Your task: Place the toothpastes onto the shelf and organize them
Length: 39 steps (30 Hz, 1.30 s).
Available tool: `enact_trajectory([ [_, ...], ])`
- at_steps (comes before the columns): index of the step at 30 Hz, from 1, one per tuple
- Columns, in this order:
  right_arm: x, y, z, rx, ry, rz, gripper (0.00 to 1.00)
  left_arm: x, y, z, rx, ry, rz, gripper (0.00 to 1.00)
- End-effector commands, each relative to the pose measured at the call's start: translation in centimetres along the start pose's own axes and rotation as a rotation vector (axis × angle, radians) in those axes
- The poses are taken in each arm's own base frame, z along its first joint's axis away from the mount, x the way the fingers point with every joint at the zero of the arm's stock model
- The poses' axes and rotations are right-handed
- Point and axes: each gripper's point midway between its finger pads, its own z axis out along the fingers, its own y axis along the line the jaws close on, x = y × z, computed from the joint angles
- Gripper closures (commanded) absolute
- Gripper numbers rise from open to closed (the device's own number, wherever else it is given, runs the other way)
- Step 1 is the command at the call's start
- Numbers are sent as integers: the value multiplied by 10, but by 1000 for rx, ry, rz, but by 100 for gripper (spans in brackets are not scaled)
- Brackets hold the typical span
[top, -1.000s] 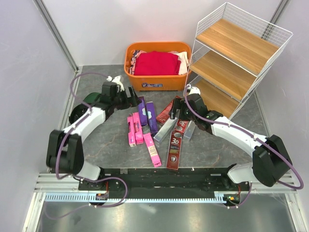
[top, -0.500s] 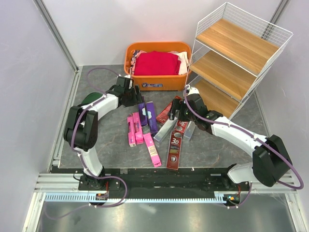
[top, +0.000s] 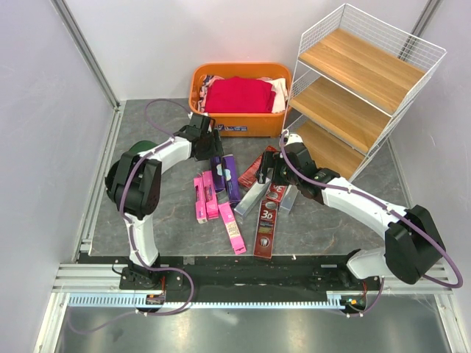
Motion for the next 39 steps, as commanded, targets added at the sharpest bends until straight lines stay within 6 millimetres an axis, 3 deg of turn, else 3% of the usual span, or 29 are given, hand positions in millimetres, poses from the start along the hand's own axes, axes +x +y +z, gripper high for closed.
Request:
enact_trajectory([
  [1,3,3,1,-14,11,-10,2,-10,8,13,-78,-15,-44,34],
  [7,5,5,1,-28,23,-7,2,-11,7,17,-78,-8,-35,54],
  [14,0,11,-6,-56,12,-11,2,-11,4,-19,-29,-68,-22,59],
  [16,-4,14,-8,-71,-2,-21,2,-25,-6,-41,21,-134,-17,59],
  [17,-6,16,-9,-77,-12,-24,2,-20,-4,-46,31,-133,-16,59],
  [21,-14,28,-17,-140,-32,-57,2,-37,-27,-92,155,-224,-3,60],
  [24,-22,40,-24,-202,-56,-87,2,-39,-38,-111,225,-239,20,60],
  [28,-34,58,-35,-289,-96,-129,2,-42,-64,-154,378,-271,94,60],
  [39,-37,132,-85,-739,-99,-241,2,-20,-139,-265,966,-315,350,59],
])
